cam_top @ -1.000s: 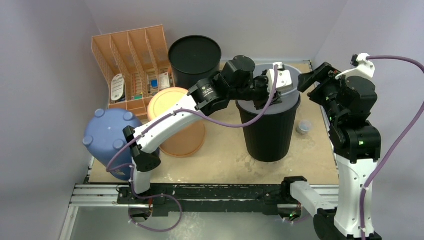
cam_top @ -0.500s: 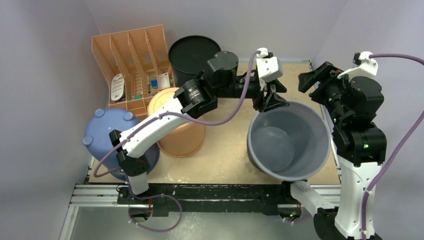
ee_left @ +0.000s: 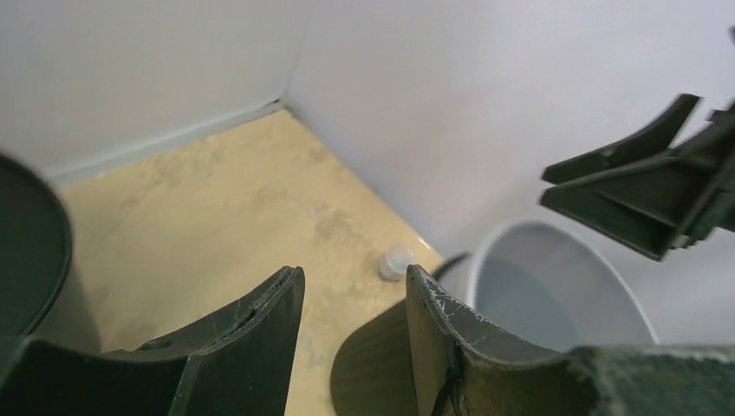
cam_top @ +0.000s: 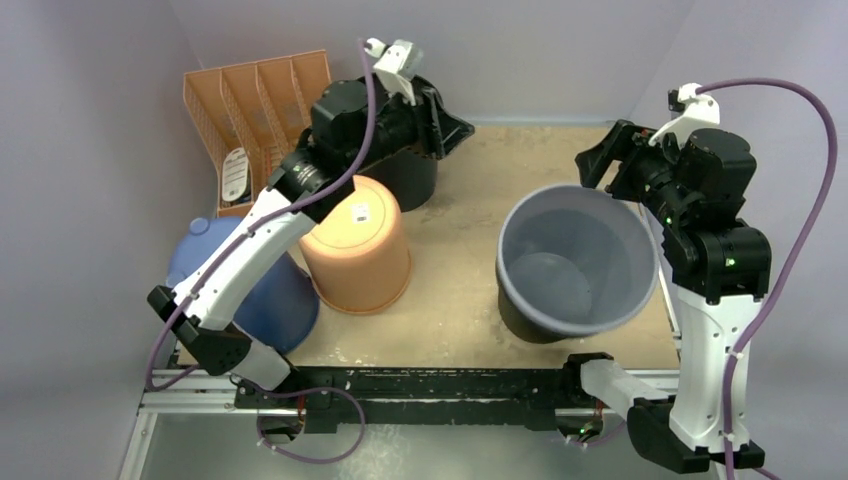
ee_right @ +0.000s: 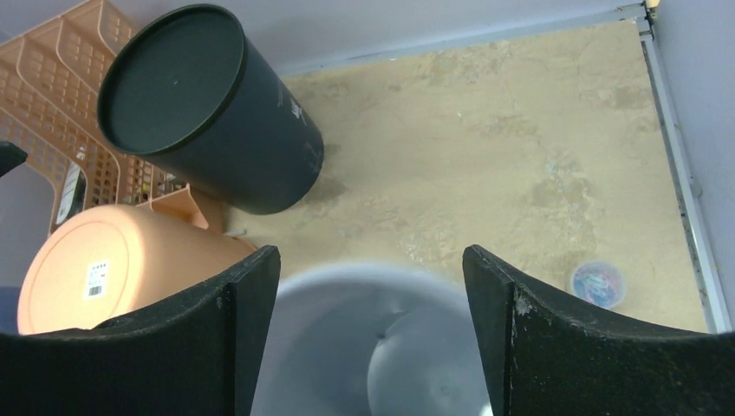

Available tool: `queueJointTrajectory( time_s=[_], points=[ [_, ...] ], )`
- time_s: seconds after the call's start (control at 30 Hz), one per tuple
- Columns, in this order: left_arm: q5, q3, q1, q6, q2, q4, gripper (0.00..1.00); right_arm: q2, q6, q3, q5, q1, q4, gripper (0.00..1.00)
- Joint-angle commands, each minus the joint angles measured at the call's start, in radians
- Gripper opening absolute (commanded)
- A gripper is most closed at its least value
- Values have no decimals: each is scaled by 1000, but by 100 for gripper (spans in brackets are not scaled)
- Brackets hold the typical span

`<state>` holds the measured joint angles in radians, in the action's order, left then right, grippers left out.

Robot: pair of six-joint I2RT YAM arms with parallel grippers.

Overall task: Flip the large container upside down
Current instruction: Adjust the container in the container.

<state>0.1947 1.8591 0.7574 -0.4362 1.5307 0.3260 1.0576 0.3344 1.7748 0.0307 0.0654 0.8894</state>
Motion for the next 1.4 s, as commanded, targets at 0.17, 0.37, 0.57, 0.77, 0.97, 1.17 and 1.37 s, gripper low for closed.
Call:
queueJointTrajectory(
  time_s=[0.17,0.37,0.57,0.77,0.97,1.17,1.37],
  points=[
    [71,-287,-34,-220,-104,-78,47,0,-85,10,64,4,-16,81],
    [144,-510,-11,-424,-124,-347,47,25,-138,-22,201,4,35,81],
    [142,-570,19,-447,-109,-384,47,1,-100,-187,308,4,19,81],
    [132,-569,19,-422,-105,-358,47,-22,-73,-267,310,4,-22,81],
    [145,-631,19,-441,-128,-356,46,-29,-102,-212,367,4,-21,81],
    [169,-714,29,-513,-163,-421,46,-47,-144,-173,534,7,-22,81],
    [160,-759,28,-520,-172,-457,45,-47,-188,-168,600,19,-13,81]
  ],
)
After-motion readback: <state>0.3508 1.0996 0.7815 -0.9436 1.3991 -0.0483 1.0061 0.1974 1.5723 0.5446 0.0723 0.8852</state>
